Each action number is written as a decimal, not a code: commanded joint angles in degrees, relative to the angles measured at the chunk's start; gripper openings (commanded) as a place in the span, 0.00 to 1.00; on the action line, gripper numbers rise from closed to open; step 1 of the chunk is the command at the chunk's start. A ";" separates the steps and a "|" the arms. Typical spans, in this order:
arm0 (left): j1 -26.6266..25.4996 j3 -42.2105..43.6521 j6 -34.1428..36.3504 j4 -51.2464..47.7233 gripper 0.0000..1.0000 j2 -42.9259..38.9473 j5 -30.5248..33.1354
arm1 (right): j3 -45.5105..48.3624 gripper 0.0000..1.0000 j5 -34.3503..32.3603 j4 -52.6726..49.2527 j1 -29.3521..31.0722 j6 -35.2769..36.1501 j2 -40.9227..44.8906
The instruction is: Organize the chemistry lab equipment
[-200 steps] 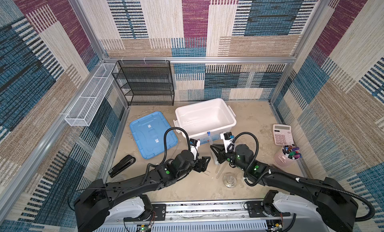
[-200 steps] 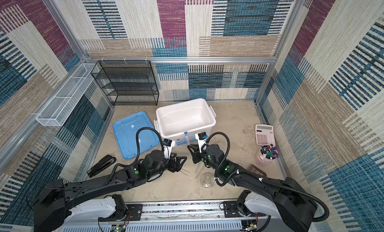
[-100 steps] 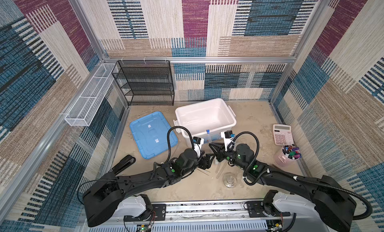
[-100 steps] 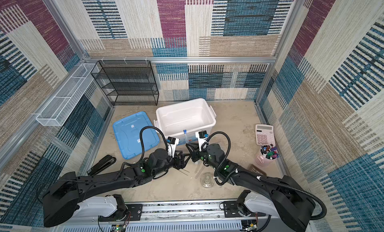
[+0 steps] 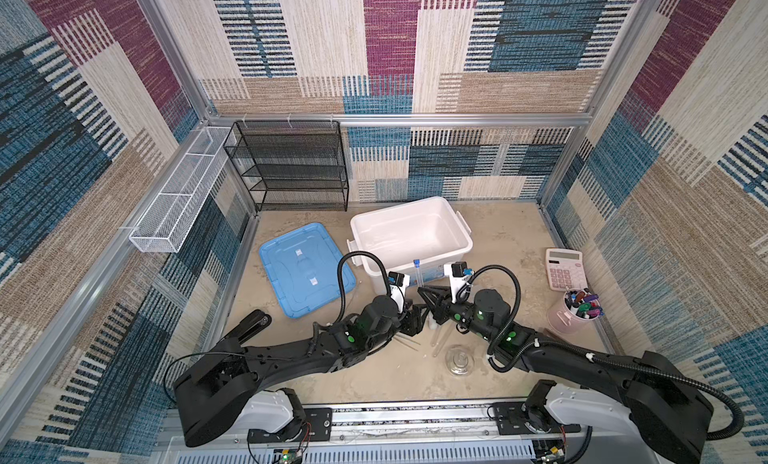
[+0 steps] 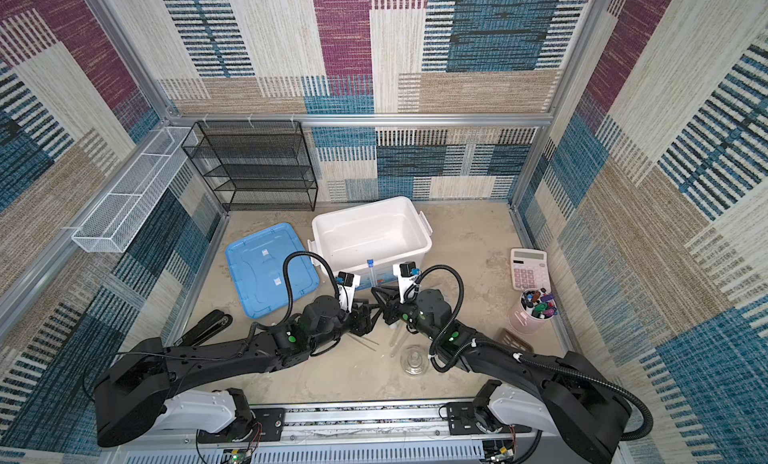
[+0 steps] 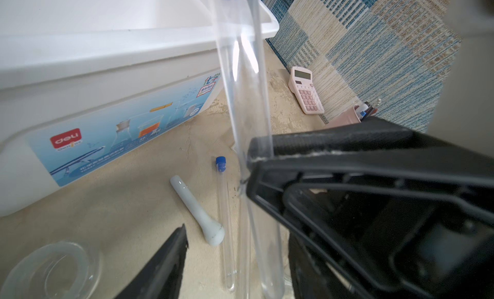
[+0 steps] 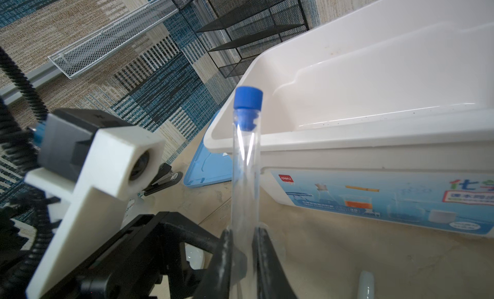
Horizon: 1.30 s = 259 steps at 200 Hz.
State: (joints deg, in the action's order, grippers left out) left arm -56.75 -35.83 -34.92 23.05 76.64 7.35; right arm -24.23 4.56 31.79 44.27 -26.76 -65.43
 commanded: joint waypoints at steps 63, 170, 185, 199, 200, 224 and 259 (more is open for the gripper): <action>0.00 -0.56 -0.94 3.64 0.60 1.72 0.58 | 0.80 0.17 0.70 3.75 0.03 -2.40 0.09; 0.02 -0.39 -1.15 4.54 0.43 2.55 0.56 | 0.85 0.19 0.77 3.81 -0.24 -3.65 0.04; 0.04 -0.28 -1.13 4.47 0.41 2.46 0.75 | 0.77 0.19 0.71 3.37 -0.33 -3.64 0.08; 0.05 -0.16 -1.11 4.38 0.40 2.46 0.84 | 0.82 0.19 0.71 3.04 -0.41 -3.73 0.13; 0.01 -0.18 -1.16 4.38 0.40 2.46 0.87 | 0.79 0.19 0.71 3.02 -0.41 -3.73 0.13; 0.08 -0.11 -1.18 4.03 0.38 2.55 1.10 | 0.80 0.19 0.79 2.78 -0.62 -3.74 0.11; 0.11 0.41 -0.78 4.37 0.36 2.37 1.44 | 0.53 0.20 0.88 2.11 -0.74 -3.67 0.07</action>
State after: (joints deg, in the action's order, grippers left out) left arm -56.73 -35.81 -35.81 26.35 79.15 7.33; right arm -23.33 5.02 33.15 43.64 -30.04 -65.45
